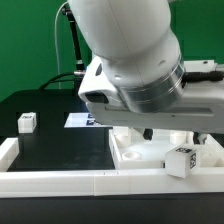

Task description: Assemble square table

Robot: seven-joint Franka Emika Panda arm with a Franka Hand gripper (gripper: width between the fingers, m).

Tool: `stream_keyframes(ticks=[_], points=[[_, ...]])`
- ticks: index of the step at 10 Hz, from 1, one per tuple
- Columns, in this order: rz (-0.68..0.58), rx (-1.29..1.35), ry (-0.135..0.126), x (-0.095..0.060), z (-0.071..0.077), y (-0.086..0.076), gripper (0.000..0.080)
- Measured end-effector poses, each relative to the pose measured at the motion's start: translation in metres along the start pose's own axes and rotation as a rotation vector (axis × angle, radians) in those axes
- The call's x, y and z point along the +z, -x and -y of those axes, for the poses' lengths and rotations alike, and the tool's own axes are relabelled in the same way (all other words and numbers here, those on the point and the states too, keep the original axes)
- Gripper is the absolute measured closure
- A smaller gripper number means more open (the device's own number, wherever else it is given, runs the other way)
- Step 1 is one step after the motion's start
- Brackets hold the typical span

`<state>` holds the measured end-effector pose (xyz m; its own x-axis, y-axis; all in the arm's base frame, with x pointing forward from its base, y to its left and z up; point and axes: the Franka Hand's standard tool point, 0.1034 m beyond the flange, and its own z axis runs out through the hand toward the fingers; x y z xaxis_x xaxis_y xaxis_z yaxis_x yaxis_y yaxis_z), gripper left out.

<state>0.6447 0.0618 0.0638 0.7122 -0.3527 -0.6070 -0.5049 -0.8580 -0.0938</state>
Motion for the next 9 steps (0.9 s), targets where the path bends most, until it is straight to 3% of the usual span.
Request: stream_keyframes(ticks=[3,5,7,9], points=[[-0.02,0.003,-0.005,0.003,0.008,-0.005,0.015],[-0.015,0.007,-0.002,0.015,0.006,-0.011,0.015],[-0.011,0.004,0.002,0.017,0.008,-0.009,0.015],[-0.01,0.004,0.004,0.019,0.008,-0.009,0.0423]])
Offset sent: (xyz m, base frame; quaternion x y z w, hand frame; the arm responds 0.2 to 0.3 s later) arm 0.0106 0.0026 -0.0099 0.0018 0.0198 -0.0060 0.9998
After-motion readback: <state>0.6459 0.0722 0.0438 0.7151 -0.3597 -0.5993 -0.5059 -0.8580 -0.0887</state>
